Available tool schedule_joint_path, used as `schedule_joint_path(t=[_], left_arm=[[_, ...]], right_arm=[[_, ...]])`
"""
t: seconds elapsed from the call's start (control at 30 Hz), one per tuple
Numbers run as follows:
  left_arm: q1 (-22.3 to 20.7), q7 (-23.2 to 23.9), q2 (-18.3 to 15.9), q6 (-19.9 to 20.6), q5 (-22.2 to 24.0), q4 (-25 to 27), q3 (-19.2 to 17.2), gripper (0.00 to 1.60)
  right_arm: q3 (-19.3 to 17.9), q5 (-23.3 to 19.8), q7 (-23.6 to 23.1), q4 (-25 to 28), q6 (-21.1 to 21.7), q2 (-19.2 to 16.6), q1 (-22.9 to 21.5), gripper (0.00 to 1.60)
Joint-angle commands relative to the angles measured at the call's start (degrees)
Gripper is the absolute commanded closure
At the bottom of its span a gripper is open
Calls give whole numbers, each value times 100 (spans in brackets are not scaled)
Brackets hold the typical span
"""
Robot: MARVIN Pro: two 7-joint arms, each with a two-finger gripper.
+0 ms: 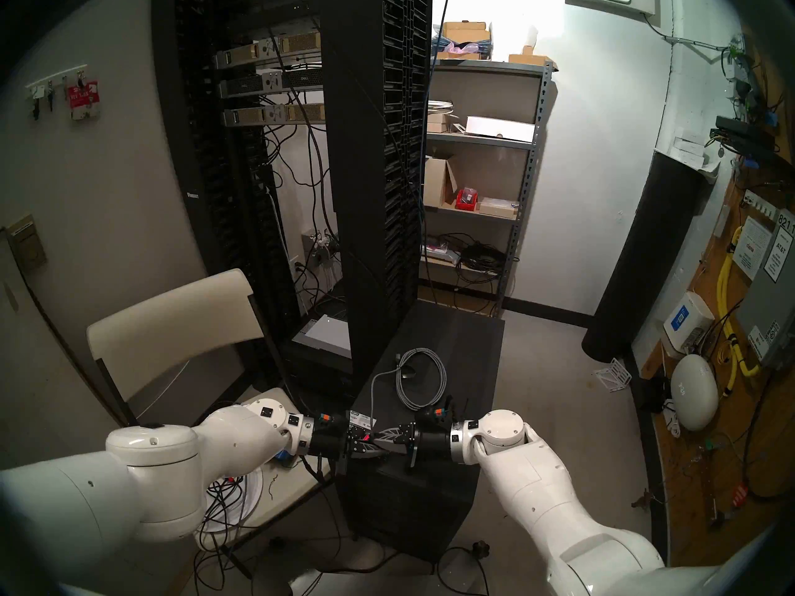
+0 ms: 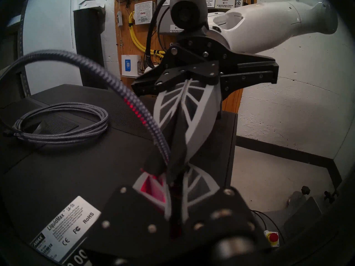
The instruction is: Insert the cable into the workstation's USB slot
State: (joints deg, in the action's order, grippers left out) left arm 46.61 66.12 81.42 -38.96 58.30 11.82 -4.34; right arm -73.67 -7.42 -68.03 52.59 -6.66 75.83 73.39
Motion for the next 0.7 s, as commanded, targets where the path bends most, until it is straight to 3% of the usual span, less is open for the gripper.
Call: schedule_joint_path(t=[0.0, 0.67], left_arm=[[31, 436, 23, 29, 49, 8, -7, 160], [69, 449, 128, 31, 213, -196, 67, 160]], right_arm=[[-63, -47, -3, 340, 86, -68, 119, 160], [-76, 20, 41, 296, 282, -63, 199, 160]])
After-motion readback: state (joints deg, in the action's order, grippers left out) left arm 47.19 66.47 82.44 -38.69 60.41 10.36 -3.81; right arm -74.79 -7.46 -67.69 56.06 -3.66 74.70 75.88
